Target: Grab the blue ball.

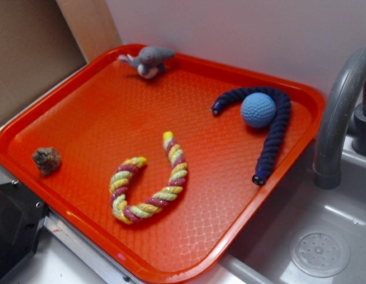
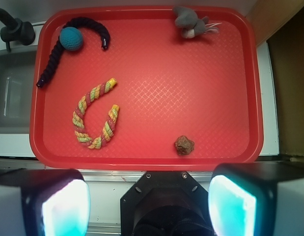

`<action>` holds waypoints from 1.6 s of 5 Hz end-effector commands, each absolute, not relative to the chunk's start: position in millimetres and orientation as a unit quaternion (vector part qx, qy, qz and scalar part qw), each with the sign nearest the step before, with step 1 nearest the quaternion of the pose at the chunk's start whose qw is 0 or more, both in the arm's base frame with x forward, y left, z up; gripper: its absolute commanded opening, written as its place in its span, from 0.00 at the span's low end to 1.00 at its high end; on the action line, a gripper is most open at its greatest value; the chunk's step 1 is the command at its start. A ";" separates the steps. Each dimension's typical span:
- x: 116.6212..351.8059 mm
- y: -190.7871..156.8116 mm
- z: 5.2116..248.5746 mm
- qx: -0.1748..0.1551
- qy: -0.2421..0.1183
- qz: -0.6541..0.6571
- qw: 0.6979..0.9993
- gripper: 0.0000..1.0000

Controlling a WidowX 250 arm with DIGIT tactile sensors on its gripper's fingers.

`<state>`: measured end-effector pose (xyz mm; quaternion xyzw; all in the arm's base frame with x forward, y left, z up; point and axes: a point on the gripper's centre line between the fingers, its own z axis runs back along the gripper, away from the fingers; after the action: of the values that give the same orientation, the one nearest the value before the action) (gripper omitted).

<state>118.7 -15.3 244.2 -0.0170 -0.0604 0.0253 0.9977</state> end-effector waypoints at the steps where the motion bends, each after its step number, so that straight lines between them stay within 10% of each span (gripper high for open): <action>1: 118.7 -15.3 244.2 -0.017 -0.060 0.025 0.998 1.00; 2: 168.7 -58.7 222.0 -0.037 -0.118 -0.100 0.987 1.00; 3: 206.6 -68.2 202.2 0.036 -0.097 -0.233 0.967 1.00; 5: 256.7 -119.4 161.0 -0.077 -0.225 -0.452 0.860 1.00; 8: 281.5 -190.4 84.5 -0.067 -0.161 -0.531 0.829 1.00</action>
<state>290.7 -171.7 67.7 -0.0662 -0.1332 -0.5239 0.8387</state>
